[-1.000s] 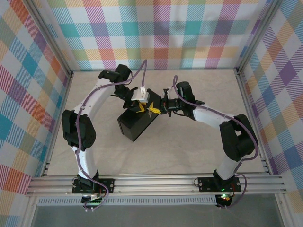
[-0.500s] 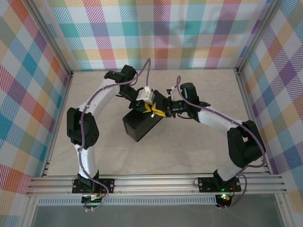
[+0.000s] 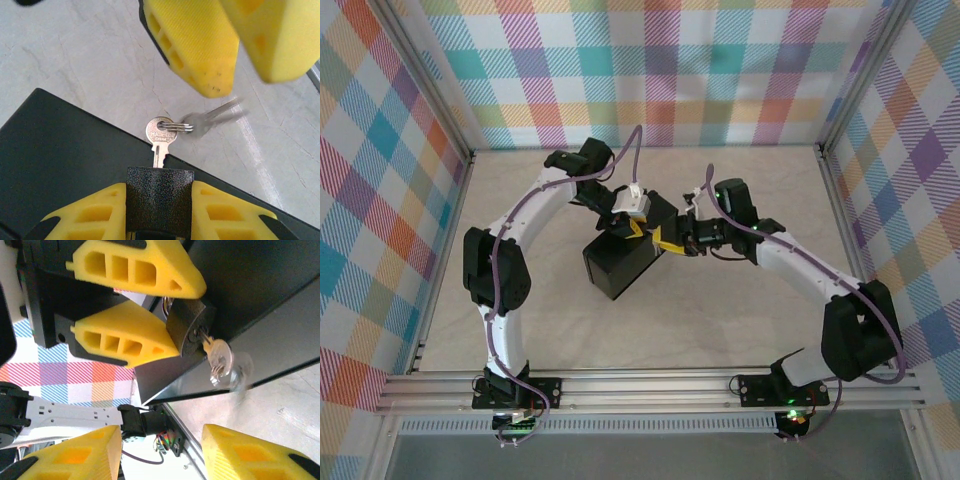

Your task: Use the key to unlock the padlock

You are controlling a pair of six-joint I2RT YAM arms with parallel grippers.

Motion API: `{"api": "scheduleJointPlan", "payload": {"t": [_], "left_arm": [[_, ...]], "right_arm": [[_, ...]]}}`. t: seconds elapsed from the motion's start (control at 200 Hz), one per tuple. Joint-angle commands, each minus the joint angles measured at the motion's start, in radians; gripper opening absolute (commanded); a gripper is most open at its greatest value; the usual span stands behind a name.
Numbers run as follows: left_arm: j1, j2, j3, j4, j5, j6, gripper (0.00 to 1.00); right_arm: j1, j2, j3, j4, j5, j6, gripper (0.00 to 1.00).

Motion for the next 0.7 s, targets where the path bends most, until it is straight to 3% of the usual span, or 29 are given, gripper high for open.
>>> {"api": "scheduleJointPlan", "payload": {"t": [0.0,0.22,0.42,0.695], "left_arm": [[-0.004,0.037,-0.011,-0.009,-0.055,-0.004,0.2],[-0.004,0.04,-0.015,-0.022,-0.04,0.012,0.2],[-0.004,0.037,-0.013,-0.043,-0.02,0.033,0.2],[-0.005,0.036,-0.009,-0.049,-0.011,0.037,0.2]], "right_arm": [[-0.013,-0.017,-0.009,-0.106,0.013,-0.099,0.48],[-0.02,-0.016,-0.02,-0.072,0.037,-0.094,0.49],[-0.02,0.017,-0.024,0.075,0.081,-0.045,0.41],[-0.02,0.065,-0.004,0.127,0.066,-0.024,0.34]]}}
